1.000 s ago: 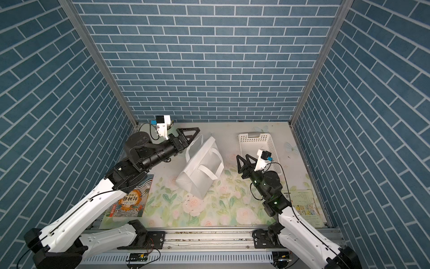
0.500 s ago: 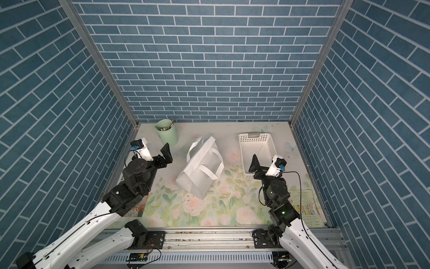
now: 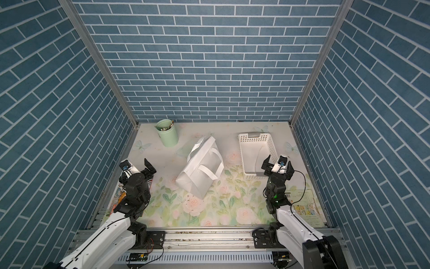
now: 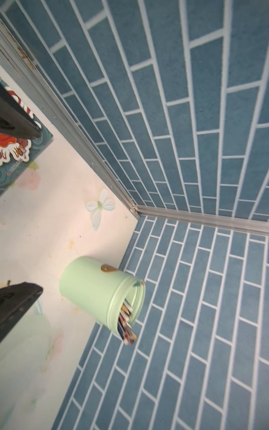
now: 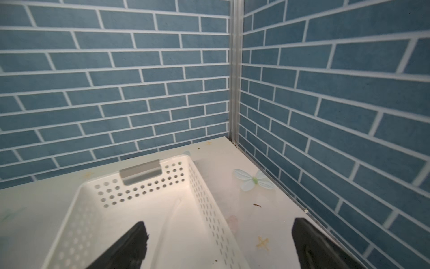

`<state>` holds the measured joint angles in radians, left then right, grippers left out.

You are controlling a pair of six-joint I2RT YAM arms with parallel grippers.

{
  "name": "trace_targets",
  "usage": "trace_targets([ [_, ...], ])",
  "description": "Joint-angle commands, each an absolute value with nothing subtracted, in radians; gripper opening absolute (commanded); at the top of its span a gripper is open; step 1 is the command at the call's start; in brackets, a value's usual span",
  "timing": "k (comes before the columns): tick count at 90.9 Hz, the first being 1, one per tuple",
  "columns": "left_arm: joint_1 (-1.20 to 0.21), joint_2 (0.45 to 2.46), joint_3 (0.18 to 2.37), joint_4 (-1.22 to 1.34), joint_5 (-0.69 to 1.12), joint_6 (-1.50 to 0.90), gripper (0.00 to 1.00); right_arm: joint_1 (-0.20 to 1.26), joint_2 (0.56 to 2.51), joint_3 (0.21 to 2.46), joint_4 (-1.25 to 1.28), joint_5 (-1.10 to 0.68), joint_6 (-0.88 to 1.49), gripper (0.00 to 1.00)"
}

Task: Place the ice pack in the delivery bag
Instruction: Reset both arms

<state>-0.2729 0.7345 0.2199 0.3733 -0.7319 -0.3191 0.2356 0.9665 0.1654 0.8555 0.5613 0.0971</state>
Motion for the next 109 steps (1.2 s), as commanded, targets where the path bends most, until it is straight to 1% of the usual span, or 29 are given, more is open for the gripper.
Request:
trace_targets([
  [1,-0.215,0.769,0.166,0.530,-0.705,-0.330,1.00,0.193,1.056,0.153,1.019,0.509,0.083,0.99],
  [7,-0.196,0.774,0.156,0.568,-0.644,-0.279,0.99,0.186,1.113,0.144,1.057,0.503,0.071,1.00],
  [14,-0.191,0.785,0.149,0.577,-0.701,-0.278,1.00,0.184,1.173,0.127,1.139,0.478,0.039,0.99],
  [23,-0.173,0.820,0.091,0.709,-0.710,-0.236,1.00,0.183,1.238,0.124,1.186,0.483,0.026,0.99],
  [31,-0.153,0.885,0.033,0.863,-0.632,-0.176,1.00,0.177,1.295,0.091,1.303,0.447,-0.013,0.99],
  [36,-0.144,0.946,0.020,0.930,-0.622,-0.166,1.00,0.172,1.332,0.063,1.409,0.421,-0.037,1.00],
  [40,-0.136,0.987,0.049,0.915,-0.610,-0.163,1.00,0.167,1.364,0.049,1.485,0.410,-0.043,0.99],
  [44,-0.124,1.038,0.080,0.918,-0.586,-0.140,1.00,0.159,1.393,0.049,1.509,0.399,-0.036,0.99],
  [51,-0.111,1.133,0.125,0.956,-0.595,-0.125,1.00,0.144,1.448,0.050,1.552,0.364,-0.035,1.00],
  [58,-0.090,1.209,0.154,1.013,-0.552,-0.125,1.00,0.136,1.441,0.049,1.537,0.331,-0.031,1.00],
  [65,-0.070,1.236,0.144,1.096,-0.504,-0.138,1.00,0.122,1.446,0.044,1.553,0.299,-0.025,0.99],
  [72,-0.029,1.272,0.107,1.230,-0.388,-0.154,1.00,0.111,1.458,0.046,1.559,0.265,-0.024,0.99],
  [76,-0.010,1.300,0.096,1.282,-0.329,-0.152,1.00,0.108,1.474,0.044,1.572,0.250,-0.026,1.00],
  [84,-0.002,1.369,0.106,1.339,-0.282,-0.134,1.00,0.105,1.537,0.048,1.641,0.258,-0.026,1.00],
  [88,-0.002,1.418,0.109,1.382,-0.263,-0.123,1.00,0.104,1.521,0.064,1.591,0.259,-0.015,1.00],
  [100,-0.004,1.505,0.144,1.405,-0.174,-0.083,1.00,0.090,1.523,0.139,1.443,0.264,-0.001,1.00],
  [105,-0.006,1.498,0.173,1.322,-0.158,-0.077,1.00,0.088,1.522,0.163,1.390,0.258,-0.001,1.00],
  [109,-0.009,1.513,0.172,1.358,-0.161,-0.071,1.00,0.087,1.531,0.188,1.359,0.256,-0.004,1.00],
])
